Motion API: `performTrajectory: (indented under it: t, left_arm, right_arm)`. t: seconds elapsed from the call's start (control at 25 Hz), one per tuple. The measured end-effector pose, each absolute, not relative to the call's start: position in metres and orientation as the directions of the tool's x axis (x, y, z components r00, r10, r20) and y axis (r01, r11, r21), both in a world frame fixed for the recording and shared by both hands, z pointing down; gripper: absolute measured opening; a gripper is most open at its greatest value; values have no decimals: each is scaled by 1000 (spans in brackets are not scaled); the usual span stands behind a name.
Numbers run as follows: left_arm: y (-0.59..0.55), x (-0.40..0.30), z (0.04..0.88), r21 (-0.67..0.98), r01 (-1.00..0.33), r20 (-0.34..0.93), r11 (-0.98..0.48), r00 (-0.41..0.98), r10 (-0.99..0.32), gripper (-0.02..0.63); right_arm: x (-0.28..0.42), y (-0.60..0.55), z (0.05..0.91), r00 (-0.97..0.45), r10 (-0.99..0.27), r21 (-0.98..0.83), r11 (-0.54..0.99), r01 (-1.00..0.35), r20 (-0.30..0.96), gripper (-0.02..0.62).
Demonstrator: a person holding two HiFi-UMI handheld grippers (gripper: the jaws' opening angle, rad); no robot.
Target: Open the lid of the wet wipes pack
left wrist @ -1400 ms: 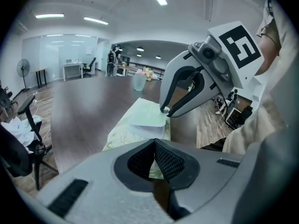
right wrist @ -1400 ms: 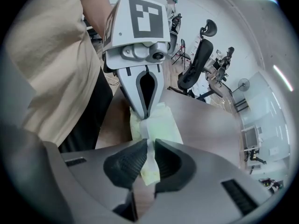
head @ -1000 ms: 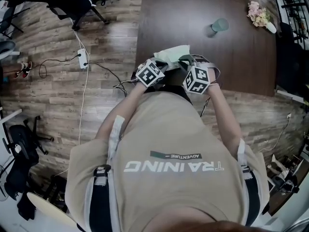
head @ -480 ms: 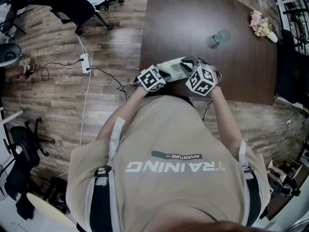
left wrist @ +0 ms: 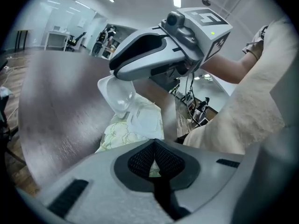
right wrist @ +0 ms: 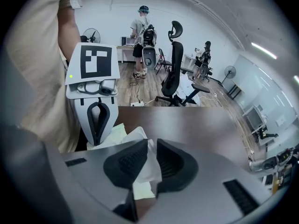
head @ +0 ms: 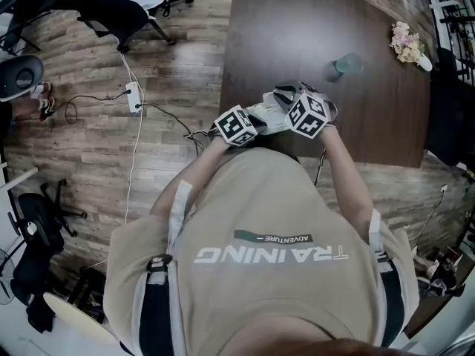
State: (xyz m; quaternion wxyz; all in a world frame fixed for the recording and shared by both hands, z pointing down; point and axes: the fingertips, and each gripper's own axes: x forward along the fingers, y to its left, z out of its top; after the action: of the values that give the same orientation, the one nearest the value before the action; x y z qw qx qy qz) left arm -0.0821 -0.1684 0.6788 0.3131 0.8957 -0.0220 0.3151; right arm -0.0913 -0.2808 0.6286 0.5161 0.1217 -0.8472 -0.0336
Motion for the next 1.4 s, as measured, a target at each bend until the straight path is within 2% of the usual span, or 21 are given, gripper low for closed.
performTrajectory:
  t: [0.48, 0.8, 1.08, 1.4]
  left_arm:
    - [-170, -85, 678, 575, -260, 591, -776, 787, 174, 9]
    - [-165, -77, 681, 540, -334, 648, -773, 751, 129, 9]
    - [-162, -81, 684, 478, -399, 706, -783, 705, 72, 9]
    - [-163, -91, 680, 438, -493, 728, -752, 685, -24, 9]
  right_arm:
    - [-96, -298, 659, -488, -137, 37, 977, -209, 862, 46]
    - [-90, -290, 682, -505, -103, 7, 982, -189, 857, 48]
    - [-85, -281, 670, -539, -136, 40, 981, -188, 831, 48]
    - [-51, -269, 643, -574, -228, 71, 956, -283, 786, 46]
